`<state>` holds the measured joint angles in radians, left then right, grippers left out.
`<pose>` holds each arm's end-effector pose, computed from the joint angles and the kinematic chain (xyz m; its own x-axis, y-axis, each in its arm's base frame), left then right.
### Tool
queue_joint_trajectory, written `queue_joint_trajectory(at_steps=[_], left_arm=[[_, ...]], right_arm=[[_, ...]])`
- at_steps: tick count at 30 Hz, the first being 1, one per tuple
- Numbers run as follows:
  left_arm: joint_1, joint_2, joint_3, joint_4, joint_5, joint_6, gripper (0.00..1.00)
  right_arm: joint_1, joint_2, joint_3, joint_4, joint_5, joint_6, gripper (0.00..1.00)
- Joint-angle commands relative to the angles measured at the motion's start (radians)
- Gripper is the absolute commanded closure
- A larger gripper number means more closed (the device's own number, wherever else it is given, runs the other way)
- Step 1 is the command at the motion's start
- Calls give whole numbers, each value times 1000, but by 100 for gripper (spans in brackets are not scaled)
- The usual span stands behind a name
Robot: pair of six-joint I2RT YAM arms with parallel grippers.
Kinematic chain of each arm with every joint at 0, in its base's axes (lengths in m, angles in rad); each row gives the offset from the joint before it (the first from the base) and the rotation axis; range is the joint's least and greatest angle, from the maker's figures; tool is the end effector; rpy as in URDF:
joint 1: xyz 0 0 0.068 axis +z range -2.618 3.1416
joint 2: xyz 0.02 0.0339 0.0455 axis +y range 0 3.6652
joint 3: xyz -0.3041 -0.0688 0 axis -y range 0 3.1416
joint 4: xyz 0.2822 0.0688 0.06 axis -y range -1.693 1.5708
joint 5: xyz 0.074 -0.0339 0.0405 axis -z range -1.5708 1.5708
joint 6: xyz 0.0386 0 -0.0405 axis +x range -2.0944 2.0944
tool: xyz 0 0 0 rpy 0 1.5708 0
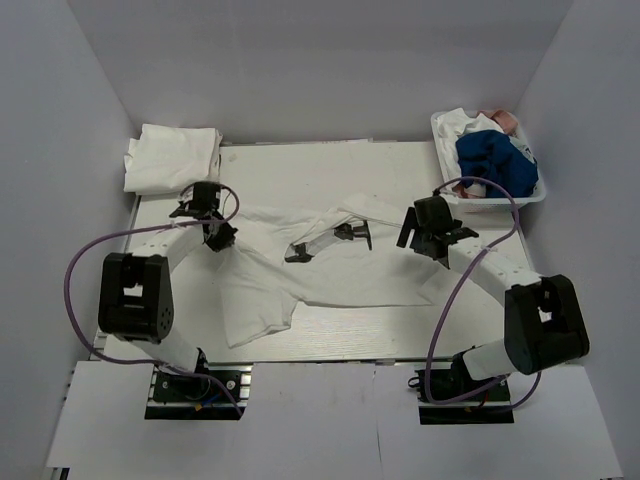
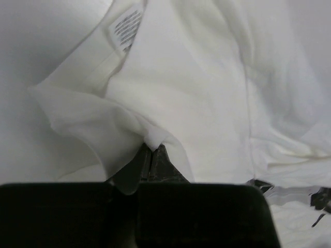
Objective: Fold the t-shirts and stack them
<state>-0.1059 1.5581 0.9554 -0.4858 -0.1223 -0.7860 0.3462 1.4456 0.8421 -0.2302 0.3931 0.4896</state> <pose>0.3333 -0.0307 0.2075 -0.6570 -0.6364 -0.4042 -0.5889 0.7680 -0.2518 0.3080 0.0954 0.2233 -0.6482 0.2280 -0.7266 0.2647 0.9621 0.0658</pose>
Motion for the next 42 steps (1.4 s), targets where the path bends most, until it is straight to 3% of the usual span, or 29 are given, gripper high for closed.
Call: queue_joint_trajectory(at_steps=[1,10,11,12,14,15,17,18,19,21,26,29,34,37,38,42], left_arm=[[6,101,122,139,4,20,100],[6,460,601,-12,96,91,98],[6,473,627,-40,96,91,94],[6,473,643,-90,107,103,73],[6,423,617,-128,121,114,54],[6,386,552,-144,104,114,38],[-5,235,450,-145,46,74,18],[-5,180,339,-131,2,51,3],[-5,128,280,-120,-13,18,0],[9,-2,139,-132,-49,-22,0],[9,-159,-84,-192,-140,-119,0],[9,-179,-208,-176,-158,-140,0],[9,-115,-242,-129,-149,-157,0],[9,-54,-254,-97,-91,-138,4],[9,-41,-254,-85,-59,-137,9],[-1,-23,-296,22,22,-95,44]], right_arm=[[-6,-73,-40,5,-16,27,10],[8,-105,-129,-9,-45,1,15],[19,-99,-130,-14,-52,-41,10],[26,-94,-127,-21,-68,-52,10],[68,-93,-132,-40,-54,-66,10],[92,-88,-135,-64,-47,-62,10],[127,-93,-140,-83,-37,-49,10],[137,-102,-147,-96,-36,-43,10],[146,-105,-149,-109,-36,-36,10],[184,-114,-150,-132,-37,-2,10],[247,-152,-176,-153,-48,41,10],[270,-145,-167,-190,-5,87,10],[284,-134,-162,-239,47,153,11],[281,-110,-175,-241,69,178,24],[283,-96,-176,-244,75,197,34],[281,-111,-172,-299,118,271,63]])
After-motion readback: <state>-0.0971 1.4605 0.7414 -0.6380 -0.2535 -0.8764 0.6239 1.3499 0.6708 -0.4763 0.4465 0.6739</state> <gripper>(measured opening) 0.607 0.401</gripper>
